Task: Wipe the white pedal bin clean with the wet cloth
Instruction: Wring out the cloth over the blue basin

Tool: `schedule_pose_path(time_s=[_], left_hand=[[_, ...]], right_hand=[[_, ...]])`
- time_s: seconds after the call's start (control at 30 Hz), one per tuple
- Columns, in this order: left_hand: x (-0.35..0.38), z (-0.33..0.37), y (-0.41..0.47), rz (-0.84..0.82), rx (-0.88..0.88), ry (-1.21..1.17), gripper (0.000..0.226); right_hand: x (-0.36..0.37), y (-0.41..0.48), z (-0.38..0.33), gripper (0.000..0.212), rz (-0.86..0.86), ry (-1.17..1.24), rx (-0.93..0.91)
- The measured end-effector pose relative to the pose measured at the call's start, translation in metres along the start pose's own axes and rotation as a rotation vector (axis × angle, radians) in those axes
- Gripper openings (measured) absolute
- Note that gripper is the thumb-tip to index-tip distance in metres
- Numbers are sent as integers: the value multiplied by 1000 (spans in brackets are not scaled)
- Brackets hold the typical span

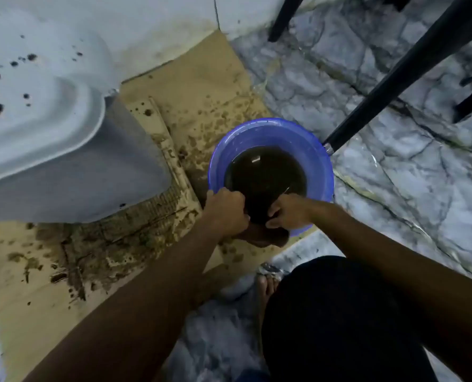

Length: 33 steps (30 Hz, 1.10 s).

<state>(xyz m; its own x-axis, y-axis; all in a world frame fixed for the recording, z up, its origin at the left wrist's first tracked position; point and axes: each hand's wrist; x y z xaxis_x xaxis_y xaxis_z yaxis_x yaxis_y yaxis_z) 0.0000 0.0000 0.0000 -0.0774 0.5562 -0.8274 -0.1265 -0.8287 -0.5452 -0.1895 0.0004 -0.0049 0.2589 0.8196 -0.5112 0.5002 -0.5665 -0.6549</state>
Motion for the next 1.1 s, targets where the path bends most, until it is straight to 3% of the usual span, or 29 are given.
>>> schedule_pose_path(time_s=[0.07,0.23,0.57,0.67,0.87,1.1], left_hand=[[3,1,-1,-11,-18,-85,14],[-1,-5,-21,21,-94,-418,14],[-68,-43,-115,408,-69,-859,24],[-102,-61,-160,523,-101,-973,12],[-162,-104,-222,808,-129,-1061,7],[-255,-185,-215,1081,-213,-1016,12]], right_hand=[[4,1,-5,33,-69,-12,-21],[2,-12,-18,26,57,19,-132],[-54,-77,-109,21,479,184,-299],[-73,-93,-157,23,563,204,-395],[-111,-103,-259,22,659,196,-588],[-164,-59,-364,17,807,121,-752]])
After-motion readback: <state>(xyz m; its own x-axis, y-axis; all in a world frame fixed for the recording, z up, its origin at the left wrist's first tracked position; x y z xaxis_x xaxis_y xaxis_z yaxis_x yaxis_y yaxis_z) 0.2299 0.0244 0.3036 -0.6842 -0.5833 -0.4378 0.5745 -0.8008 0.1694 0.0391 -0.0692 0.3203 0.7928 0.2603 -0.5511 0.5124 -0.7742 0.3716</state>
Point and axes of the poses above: each hand's wrist, its own y-axis towards the middle knuckle, its own x-axis out of the palm, z = x × y, and after that the axes turned 12 degrees about -x, right-handed
